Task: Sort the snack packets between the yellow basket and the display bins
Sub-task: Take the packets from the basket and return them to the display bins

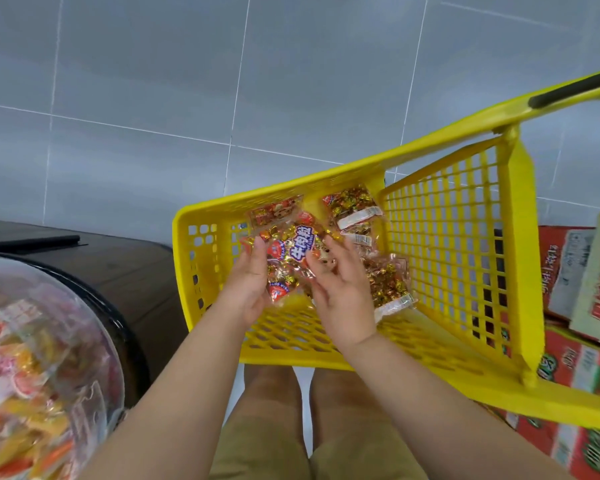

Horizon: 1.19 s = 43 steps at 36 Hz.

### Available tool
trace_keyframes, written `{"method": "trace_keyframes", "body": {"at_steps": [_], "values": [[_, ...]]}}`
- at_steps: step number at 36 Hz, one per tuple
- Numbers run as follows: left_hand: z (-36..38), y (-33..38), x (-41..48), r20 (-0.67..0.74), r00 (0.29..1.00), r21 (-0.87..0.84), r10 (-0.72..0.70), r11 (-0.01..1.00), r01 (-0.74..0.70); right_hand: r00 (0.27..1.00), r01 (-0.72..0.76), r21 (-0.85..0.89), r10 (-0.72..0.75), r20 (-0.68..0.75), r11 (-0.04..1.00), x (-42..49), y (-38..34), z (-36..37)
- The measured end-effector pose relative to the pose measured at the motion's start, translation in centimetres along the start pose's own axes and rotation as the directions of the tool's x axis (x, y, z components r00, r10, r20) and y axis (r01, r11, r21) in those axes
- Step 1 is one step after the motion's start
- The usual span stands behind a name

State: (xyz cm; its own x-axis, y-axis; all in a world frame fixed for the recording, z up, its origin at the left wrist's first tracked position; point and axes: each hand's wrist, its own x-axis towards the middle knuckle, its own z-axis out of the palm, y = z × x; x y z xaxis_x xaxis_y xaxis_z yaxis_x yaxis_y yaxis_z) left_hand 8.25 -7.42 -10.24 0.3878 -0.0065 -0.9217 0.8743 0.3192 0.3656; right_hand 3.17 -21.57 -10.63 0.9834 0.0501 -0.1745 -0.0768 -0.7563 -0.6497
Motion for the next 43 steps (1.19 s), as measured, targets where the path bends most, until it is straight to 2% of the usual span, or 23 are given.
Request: {"method": "trace_keyframes", "body": {"at_steps": [3,7,10,12,14,16,17,19,21,23,26,28,32,34,38,41,43], "values": [[0.4,-0.1,-0.2,-0.006,0.999,0.011,0.048,0.999,-0.048,0.999,0.029,-0.055,-0.027,0.042,0.998,0.0,-1.0,0.6],[0.3,-0.1,0.1,0.022,1.000,-0.009,0.017,1.000,-0.017,0.982,0.172,-0.088,-0.163,0.100,0.981,0.0,-2.2,1.1],[-0.4,-0.3,1.0,-0.072,0.997,-0.088,0.006,0.996,-0.012,0.933,0.195,0.044,-0.199,0.300,0.980,-0.1,-1.8,1.3],[-1.0,-0.6,1.8,-0.141,0.990,-0.044,0.011,0.999,-0.018,0.887,0.109,0.191,-0.182,0.425,0.976,0.4,-0.6,1.0],[-1.6,-0.9,2.4,-0.181,0.983,0.008,0.011,1.000,-0.010,0.923,-0.027,0.254,-0.073,0.377,0.967,1.6,1.0,0.7],[-2.2,-1.2,3.0,-0.211,0.977,0.006,-0.023,1.000,0.025,0.966,-0.207,0.219,0.164,0.200,0.953,3.8,3.2,0.6],[-2.6,-1.3,3.2,-0.222,0.974,0.019,-0.033,0.999,0.038,0.951,-0.304,0.178,0.288,0.110,0.936,5.2,4.7,0.6],[-3.1,-1.5,3.5,-0.225,0.974,0.053,-0.023,0.998,0.036,0.878,-0.478,0.056,0.479,0.008,0.876,8.1,7.9,0.5],[-3.5,-1.7,3.7,-0.211,0.977,0.063,-0.027,0.997,0.042,0.822,-0.567,-0.098,0.570,0.006,0.818,10.6,10.9,0.4],[-3.9,-1.8,3.6,-0.204,0.978,0.054,-0.030,0.998,0.042,0.764,-0.615,-0.178,0.636,0.106,0.768,12.4,13.0,0.6],[-4.3,-1.9,3.4,-0.202,0.979,0.048,-0.030,0.998,0.041,0.573,-0.770,-0.143,0.772,0.275,0.622,13.9,14.3,1.0],[-4.4,-1.9,3.3,-0.201,0.979,0.046,-0.024,0.998,0.034,0.510,-0.816,-0.126,0.806,0.301,0.564,14.4,14.5,1.1],[-4.4,-1.9,2.7,-0.196,0.981,0.029,-0.014,0.999,0.020,0.532,-0.815,-0.112,0.810,0.245,0.569,13.9,13.8,0.7],[-4.3,-1.8,2.3,-0.190,0.982,0.027,-0.007,1.000,0.012,0.524,-0.807,-0.149,0.810,0.264,0.571,12.9,13.3,0.3],[-4.2,-1.4,1.1,-0.173,0.985,0.043,0.011,0.999,-0.003,0.438,-0.847,-0.172,0.843,0.311,0.503,10.4,11.6,-0.9],[-4.2,-0.7,-0.2,-0.155,0.987,0.051,0.037,0.998,-0.029,0.422,-0.886,-0.046,0.844,0.331,0.461,8.6,9.7,-2.1],[-4.2,-0.2,-1.3,-0.131,0.990,0.062,0.054,0.997,-0.046,0.446,-0.891,0.072,0.833,0.329,0.448,7.4,8.2,-3.0]]}}
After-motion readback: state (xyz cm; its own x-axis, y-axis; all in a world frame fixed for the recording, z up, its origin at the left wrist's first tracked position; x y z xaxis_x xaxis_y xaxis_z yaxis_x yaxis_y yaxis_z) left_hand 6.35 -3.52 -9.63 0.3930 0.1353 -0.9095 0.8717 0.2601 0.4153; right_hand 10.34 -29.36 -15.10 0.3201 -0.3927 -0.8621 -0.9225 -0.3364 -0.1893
